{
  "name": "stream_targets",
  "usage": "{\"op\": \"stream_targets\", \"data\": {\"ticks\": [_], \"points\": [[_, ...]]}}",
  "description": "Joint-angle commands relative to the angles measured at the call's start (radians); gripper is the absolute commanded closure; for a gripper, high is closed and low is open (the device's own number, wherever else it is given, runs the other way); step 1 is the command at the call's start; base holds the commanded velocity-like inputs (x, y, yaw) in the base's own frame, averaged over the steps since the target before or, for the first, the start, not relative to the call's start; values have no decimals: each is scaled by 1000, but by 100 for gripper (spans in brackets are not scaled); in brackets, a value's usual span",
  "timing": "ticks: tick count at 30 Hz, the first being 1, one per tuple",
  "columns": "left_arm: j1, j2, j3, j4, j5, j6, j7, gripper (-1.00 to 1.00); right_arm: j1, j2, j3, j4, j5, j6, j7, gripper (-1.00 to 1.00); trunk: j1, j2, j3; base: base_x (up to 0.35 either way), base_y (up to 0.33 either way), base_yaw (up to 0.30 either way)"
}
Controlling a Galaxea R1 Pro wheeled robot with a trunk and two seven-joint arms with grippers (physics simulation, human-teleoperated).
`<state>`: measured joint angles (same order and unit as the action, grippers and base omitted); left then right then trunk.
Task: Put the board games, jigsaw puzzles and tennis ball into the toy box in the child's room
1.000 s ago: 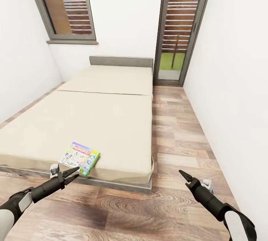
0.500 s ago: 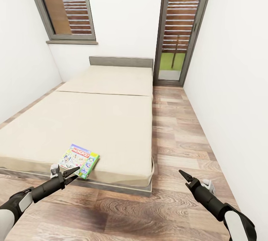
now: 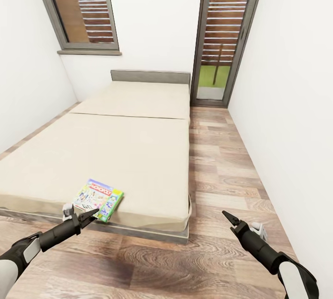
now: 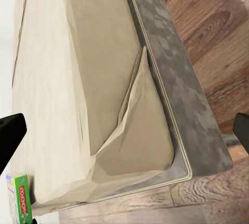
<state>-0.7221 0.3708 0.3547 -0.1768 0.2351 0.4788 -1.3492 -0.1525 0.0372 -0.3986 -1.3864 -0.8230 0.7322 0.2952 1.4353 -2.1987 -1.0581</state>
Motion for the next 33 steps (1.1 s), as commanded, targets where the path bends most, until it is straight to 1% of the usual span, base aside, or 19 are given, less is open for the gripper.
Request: {"op": "stream_targets", "data": {"ticks": [1, 24, 28, 33], "points": [[0, 0, -5, 0, 7, 11, -2, 100, -1, 1, -3, 0, 1, 7, 4, -100, 0, 0, -1, 0, 0, 0], [0, 0, -5, 0, 7, 9, -6, 100, -1, 1, -3, 0, 1, 7, 4, -100, 0, 0, -1, 0, 0, 0], [0, 0, -5, 0, 7, 8, -38, 100, -1, 1, -3, 0, 1, 7, 4, -100, 0, 0, -1, 0, 0, 0], [0, 0, -5, 0, 6, 7, -46, 100, -1, 1, -3, 0, 1, 7, 4, -100, 0, 0, -1, 0, 0, 0]]}}
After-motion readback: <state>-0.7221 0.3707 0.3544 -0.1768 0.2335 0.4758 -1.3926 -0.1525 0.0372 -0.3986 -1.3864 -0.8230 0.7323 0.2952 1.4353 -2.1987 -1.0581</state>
